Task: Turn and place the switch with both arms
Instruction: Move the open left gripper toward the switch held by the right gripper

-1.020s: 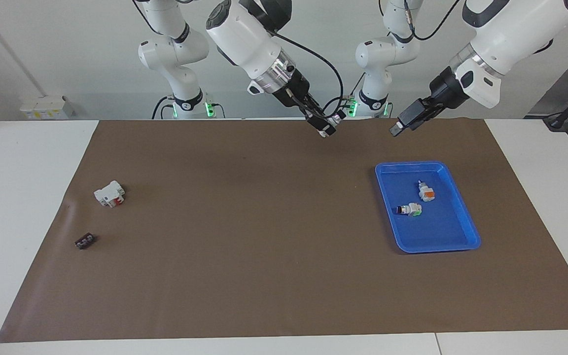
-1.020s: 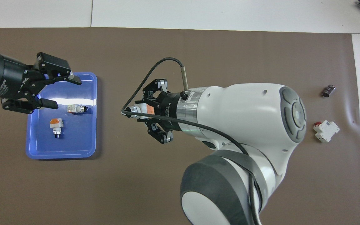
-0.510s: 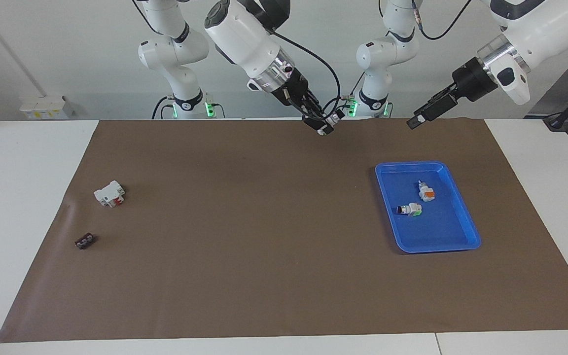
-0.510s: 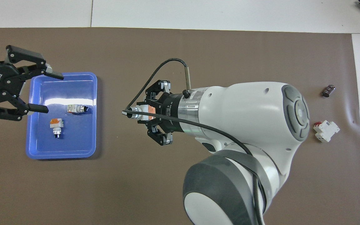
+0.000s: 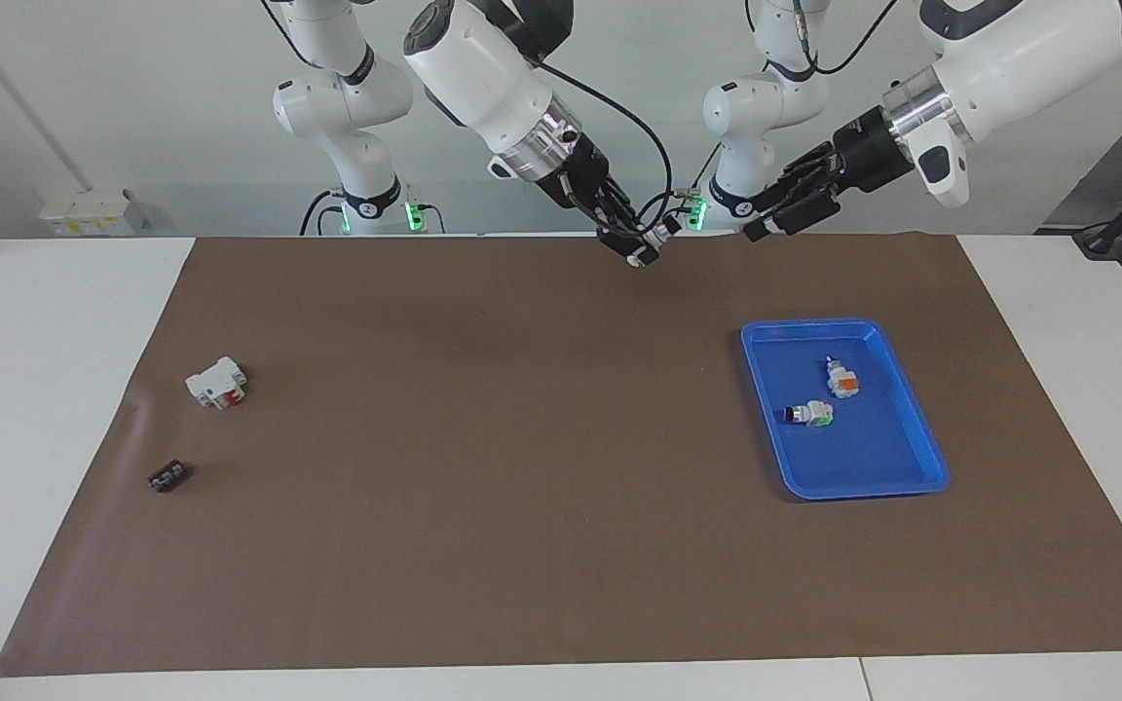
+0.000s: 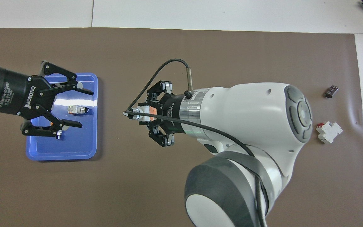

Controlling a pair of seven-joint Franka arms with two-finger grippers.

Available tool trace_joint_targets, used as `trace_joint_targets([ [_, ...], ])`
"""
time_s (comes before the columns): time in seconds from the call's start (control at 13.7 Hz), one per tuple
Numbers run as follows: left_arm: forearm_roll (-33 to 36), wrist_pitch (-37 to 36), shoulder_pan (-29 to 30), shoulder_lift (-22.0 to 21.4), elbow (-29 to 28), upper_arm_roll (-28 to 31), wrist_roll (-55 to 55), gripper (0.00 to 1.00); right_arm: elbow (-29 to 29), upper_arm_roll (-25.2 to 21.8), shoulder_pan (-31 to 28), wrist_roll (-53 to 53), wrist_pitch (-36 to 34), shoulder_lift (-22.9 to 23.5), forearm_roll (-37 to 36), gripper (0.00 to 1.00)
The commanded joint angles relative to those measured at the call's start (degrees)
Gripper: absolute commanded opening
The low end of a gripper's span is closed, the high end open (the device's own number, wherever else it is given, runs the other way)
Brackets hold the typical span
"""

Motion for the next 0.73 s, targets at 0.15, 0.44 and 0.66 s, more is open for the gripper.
trace_joint_targets([
  [0.15,-5.33,5.93,-1.07,-4.08,-6.51,0.52,-14.62,0.52,-0.79,0.30,-0.64,0.65,-0.58,-1.02,0.18,0.00],
  [0.44,-5.60,10.85,-1.15,-3.82,-6.51,0.52,-31.06,0.40,-0.79,0.30,-0.63,0.65,-0.58,-1.02,0.27,0.00],
  [0.66,-5.43,13.75,-2.38,-3.64,-6.69,0.52,-41.70,0.39,-0.79,0.30,-0.64,0.65,-0.49,-1.02,0.27,0.00],
])
